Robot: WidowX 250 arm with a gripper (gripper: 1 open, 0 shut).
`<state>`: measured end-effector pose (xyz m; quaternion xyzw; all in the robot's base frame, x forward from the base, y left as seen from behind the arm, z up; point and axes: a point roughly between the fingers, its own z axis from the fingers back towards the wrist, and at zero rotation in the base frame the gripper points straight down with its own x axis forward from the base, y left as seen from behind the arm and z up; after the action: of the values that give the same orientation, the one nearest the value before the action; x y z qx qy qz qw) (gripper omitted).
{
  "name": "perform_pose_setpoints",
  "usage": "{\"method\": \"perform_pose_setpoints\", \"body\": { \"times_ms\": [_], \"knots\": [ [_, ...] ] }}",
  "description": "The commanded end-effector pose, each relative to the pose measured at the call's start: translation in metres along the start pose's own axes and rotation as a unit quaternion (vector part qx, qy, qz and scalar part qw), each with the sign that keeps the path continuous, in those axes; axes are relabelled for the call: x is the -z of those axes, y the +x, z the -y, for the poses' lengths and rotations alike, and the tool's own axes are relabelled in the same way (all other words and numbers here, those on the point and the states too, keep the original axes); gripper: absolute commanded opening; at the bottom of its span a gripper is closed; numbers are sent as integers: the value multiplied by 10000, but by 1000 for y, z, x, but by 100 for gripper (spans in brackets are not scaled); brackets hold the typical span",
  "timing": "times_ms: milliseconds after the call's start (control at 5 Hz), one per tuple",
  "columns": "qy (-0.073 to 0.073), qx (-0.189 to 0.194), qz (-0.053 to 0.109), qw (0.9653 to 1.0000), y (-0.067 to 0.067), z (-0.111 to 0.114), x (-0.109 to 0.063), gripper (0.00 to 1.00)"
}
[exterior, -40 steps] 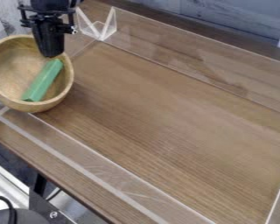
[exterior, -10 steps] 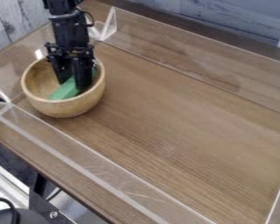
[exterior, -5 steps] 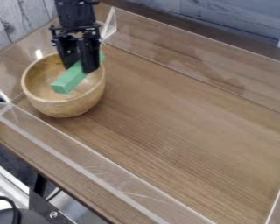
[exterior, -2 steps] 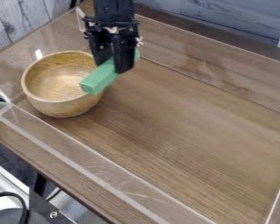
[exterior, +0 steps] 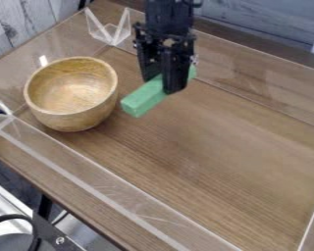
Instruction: Remove the green block from inside the brown bowl and put it on the table
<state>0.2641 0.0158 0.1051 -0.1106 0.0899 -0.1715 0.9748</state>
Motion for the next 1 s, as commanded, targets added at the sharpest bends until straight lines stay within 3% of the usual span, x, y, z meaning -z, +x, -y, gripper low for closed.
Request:
{"method": "perform_pose_setpoints", "body": {
  "times_ms": [0,200,400,800],
  "knots": [
    [89,622,149,9979,-3,24,-5,0],
    [61,1025,78,9947,-7,45,11,0],
    [8,1115,40,9938,0,42,20,0],
    [-190,632,-43,9978,24,25,52,0]
  ]
}}
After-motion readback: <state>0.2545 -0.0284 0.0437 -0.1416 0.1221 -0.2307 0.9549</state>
